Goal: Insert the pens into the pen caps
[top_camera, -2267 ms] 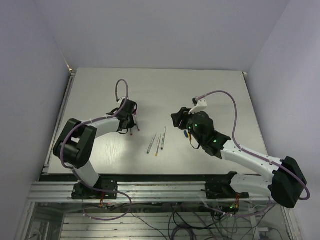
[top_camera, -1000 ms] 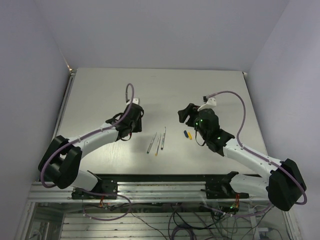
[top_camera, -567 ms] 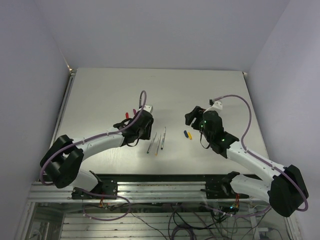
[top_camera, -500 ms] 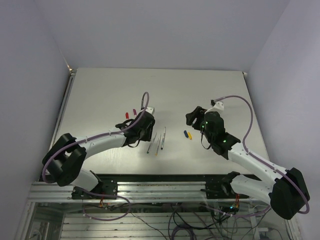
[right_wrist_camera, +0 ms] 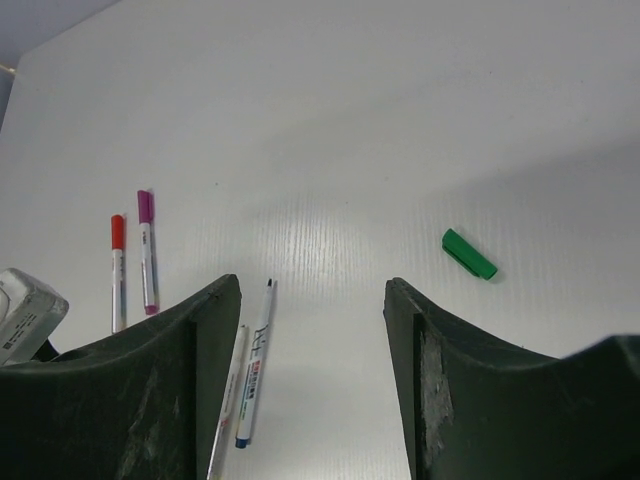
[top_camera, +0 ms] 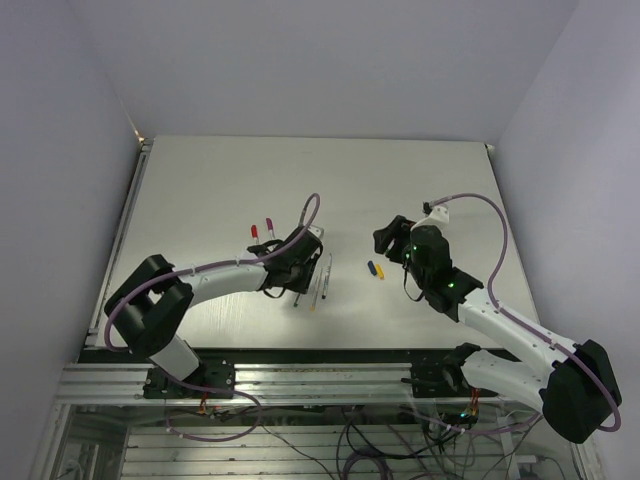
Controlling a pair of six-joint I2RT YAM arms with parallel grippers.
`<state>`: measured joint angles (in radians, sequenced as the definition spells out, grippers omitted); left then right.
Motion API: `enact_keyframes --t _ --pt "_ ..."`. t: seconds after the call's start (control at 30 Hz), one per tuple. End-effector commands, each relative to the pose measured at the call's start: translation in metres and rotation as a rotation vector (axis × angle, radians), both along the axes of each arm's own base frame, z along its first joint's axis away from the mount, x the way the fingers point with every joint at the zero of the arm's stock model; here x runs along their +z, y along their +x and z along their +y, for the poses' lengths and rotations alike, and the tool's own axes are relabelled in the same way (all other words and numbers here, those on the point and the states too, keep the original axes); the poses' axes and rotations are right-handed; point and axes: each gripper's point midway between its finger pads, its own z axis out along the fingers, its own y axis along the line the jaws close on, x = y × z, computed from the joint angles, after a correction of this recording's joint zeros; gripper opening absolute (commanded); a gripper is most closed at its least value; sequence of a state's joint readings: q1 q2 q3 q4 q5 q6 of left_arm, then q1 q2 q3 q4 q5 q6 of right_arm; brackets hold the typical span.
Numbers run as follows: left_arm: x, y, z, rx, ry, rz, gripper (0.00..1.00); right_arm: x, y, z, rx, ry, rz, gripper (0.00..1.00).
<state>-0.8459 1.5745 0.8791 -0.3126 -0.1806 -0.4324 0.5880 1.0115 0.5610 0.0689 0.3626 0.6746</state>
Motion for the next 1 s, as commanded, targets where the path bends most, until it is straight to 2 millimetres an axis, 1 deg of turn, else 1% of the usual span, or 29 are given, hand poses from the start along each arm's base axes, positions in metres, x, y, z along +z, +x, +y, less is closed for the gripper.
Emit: enact_keyframes --t 0.0,0.17,0.4,0.5,0.73,0.8,0.83,0.93,0.97 --pt "0.000 -0.006 -0.011 -0.052 -0.004 0.033 0.48 -0.004 -0.001 -0.002 -0.006 0.010 0.004 0.59" --pt "-0.011 -0.010 -0.007 -0.051 0.040 0.057 0.48 -0.006 -0.001 -0.001 -0.001 0.011 0.006 0.58" --pt "-0.022 -0.010 -0.001 -0.052 0.102 0.073 0.48 -0.008 -0.001 -0.001 -0.002 0.015 0.005 0.58" --pt "-0.026 -0.012 0.001 -0.053 0.131 0.087 0.45 -0.008 -0.001 -0.001 -0.004 0.014 0.006 0.58" --pt "-0.039 -0.017 0.008 -0.045 0.183 0.124 0.44 -0.009 -0.001 0.000 -0.003 0.017 0.007 0.57" --pt "-0.043 -0.021 0.007 -0.051 0.176 0.145 0.40 -0.010 -0.001 -0.001 -0.004 0.013 0.009 0.57" --pt "-0.045 -0.023 0.006 -0.055 0.173 0.156 0.36 -0.011 -0.001 -0.001 -0.003 0.011 0.013 0.57" --pt "-0.054 -0.029 0.008 -0.056 0.173 0.188 0.20 -0.012 -0.002 -0.002 -0.009 -0.001 0.019 0.57" --pt "-0.056 -0.031 0.008 -0.060 0.172 0.196 0.11 -0.013 -0.001 -0.004 -0.015 -0.008 0.022 0.57"
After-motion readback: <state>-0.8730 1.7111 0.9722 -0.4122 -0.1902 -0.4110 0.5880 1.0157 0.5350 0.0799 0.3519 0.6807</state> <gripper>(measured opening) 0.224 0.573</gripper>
